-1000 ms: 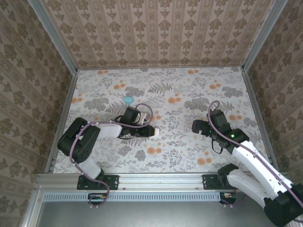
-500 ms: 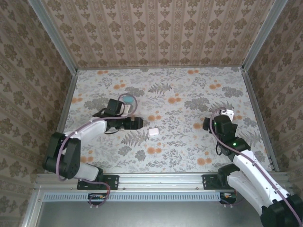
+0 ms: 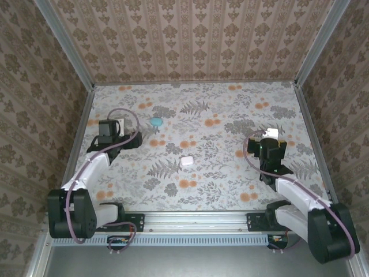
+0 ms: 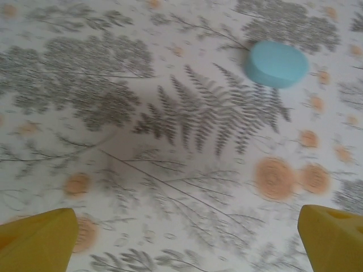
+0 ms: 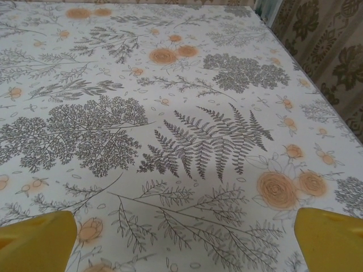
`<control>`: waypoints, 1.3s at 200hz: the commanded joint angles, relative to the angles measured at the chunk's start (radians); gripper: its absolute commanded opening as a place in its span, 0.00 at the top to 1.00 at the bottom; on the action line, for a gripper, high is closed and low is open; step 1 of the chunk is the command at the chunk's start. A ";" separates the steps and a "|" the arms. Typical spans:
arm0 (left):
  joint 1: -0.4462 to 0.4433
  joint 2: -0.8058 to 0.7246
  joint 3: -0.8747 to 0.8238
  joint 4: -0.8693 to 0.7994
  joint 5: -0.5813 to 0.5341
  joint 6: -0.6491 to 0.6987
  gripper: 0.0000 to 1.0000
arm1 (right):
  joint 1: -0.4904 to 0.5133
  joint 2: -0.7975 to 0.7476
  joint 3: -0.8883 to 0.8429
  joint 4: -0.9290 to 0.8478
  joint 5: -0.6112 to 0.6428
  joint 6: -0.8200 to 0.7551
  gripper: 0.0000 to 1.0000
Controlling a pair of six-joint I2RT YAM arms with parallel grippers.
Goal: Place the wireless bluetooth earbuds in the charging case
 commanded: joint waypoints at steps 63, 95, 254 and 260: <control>0.010 0.042 -0.276 0.640 -0.264 0.191 0.00 | -0.096 0.267 0.044 0.419 -0.170 -0.049 0.00; 0.024 0.114 -0.318 0.878 -0.198 0.206 0.00 | -0.114 0.386 0.031 0.577 -0.188 -0.031 0.00; 0.042 0.338 -0.265 1.016 -0.163 0.172 0.00 | -0.119 0.497 0.067 0.608 -0.201 -0.029 0.00; 0.042 0.337 -0.265 1.016 -0.163 0.170 0.00 | -0.121 0.496 0.067 0.608 -0.201 -0.028 0.00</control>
